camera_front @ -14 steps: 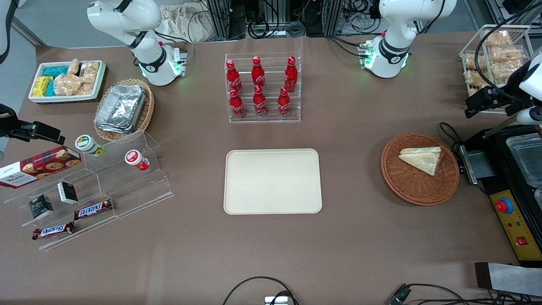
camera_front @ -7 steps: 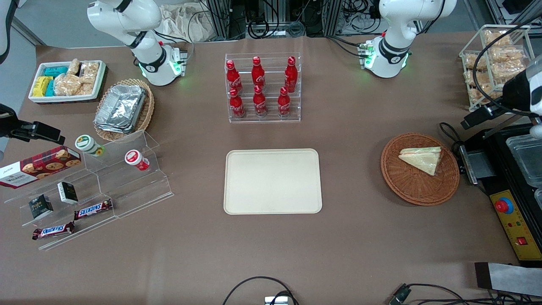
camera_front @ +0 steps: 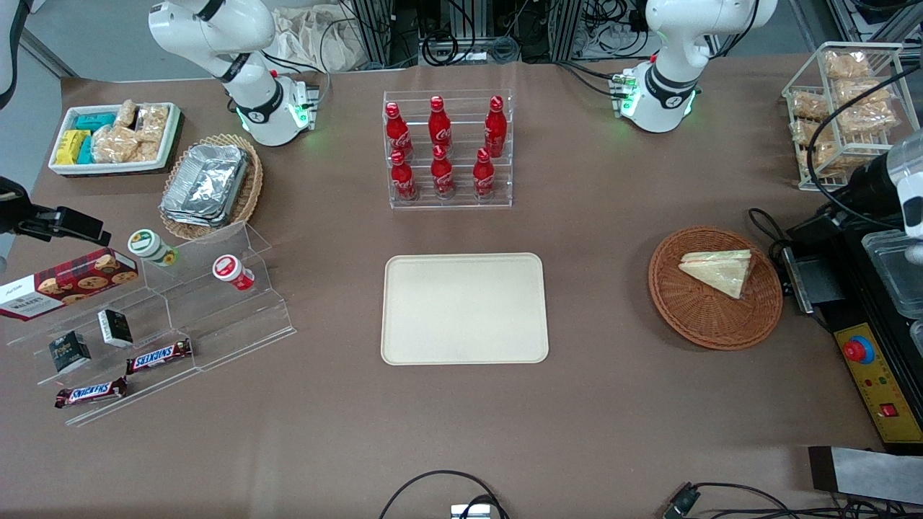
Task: Place sandwich from basket to tray
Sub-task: 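Move the left gripper over the wrapped sandwich in the wicker basket, then lower the open left gripper around the sandwich's upright edge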
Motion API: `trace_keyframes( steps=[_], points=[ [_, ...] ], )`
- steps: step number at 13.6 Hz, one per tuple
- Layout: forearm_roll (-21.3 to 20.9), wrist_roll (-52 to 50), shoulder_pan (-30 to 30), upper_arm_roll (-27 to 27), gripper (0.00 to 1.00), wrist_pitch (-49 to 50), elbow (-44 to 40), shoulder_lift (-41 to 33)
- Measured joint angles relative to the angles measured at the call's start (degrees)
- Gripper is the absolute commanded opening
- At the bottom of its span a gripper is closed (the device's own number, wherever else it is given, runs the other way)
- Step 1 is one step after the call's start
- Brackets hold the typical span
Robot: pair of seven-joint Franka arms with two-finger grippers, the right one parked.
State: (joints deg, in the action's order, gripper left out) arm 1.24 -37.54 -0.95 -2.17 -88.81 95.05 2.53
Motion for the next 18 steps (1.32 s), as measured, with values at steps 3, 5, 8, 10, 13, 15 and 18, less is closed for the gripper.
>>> trace_keyframes(
  steps=[3,5,8,10,13,15,18],
  points=[
    [0.0,-2.0,-0.5,0.0,1.0,-7.0,8.1,-2.2],
    [0.0,-3.1,-0.7,0.0,1.0,-13.7,15.2,-4.6],
    [0.0,-3.4,-1.9,0.0,1.0,-24.2,26.4,-7.8],
    [0.0,-3.4,-2.4,0.0,1.0,-30.8,32.6,-8.7],
    [0.0,-3.5,-4.2,-0.1,1.0,-38.7,38.8,-8.8],
    [0.0,-3.4,-5.1,-0.1,1.0,-43.2,42.4,-8.7],
    [0.0,-3.4,-5.3,-0.1,1.0,-49.2,46.6,-8.1]
  ],
)
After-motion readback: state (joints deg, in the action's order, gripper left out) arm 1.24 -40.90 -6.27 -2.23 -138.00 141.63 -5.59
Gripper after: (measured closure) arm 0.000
